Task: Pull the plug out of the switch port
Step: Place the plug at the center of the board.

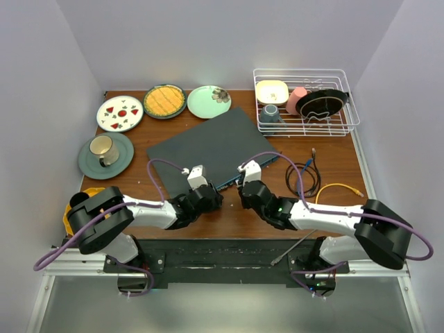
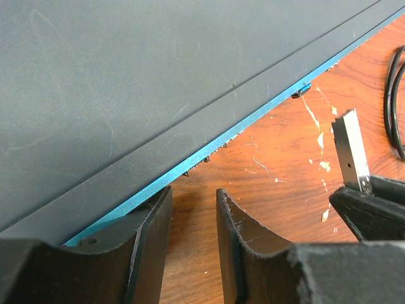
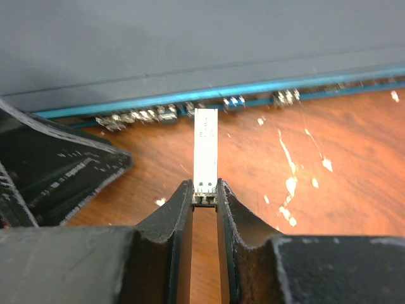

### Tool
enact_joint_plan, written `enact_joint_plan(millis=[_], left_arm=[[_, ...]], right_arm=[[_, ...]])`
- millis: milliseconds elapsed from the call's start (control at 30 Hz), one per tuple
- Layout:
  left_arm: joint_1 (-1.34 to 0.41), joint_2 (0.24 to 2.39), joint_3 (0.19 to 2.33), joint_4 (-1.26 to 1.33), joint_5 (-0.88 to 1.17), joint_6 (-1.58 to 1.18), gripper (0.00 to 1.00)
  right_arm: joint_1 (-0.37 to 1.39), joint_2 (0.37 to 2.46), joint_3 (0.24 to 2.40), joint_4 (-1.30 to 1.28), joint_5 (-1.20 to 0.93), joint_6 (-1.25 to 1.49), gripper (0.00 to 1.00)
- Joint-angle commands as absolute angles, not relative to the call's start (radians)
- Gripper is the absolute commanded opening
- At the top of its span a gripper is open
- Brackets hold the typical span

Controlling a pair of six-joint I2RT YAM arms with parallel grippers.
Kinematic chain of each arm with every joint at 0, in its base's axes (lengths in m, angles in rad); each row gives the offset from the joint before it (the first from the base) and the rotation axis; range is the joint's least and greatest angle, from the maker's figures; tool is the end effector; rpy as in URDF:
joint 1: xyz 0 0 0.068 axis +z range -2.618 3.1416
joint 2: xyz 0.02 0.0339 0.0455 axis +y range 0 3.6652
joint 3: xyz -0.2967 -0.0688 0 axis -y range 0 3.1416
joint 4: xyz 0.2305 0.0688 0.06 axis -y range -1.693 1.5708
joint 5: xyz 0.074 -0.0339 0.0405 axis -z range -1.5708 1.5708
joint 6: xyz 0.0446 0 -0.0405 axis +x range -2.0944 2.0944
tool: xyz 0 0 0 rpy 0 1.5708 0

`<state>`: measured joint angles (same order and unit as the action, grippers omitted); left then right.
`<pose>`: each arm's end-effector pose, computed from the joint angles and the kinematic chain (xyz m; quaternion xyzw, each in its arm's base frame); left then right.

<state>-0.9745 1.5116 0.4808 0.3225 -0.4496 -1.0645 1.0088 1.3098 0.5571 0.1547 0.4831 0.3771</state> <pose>0.1616 -0.2035 0.1686 -0.1329 0.8805 -0.2410 0.3859 0.1489 0.1975 0.2225 -0.1603 0.8506 0.1272 0.4843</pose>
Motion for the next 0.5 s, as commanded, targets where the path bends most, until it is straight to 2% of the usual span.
enact_joint_plan(millis=[0,100,300,467], left_arm=[[-0.937,1.537,0.454,0.143,-0.5,-1.063,0.4],[-0.937,1.525,0.451,0.143,-0.495,-1.06,0.4],[-0.937,1.451,0.434,0.147,-0.485,-1.037,0.4],[-0.937,1.398,0.396,0.185,-0.457,-1.049,0.4]], right_arm=[[1.014,1.243,0.531,0.071,0.59,0.511,0.0],[0.987,1.184,0.508,0.054,0.685,0.597,0.0],[0.789,1.114,0.505,-0.061,0.615,0.755,0.0],[0.707,1.063,0.511,-0.179,0.646,0.833,0.0]])
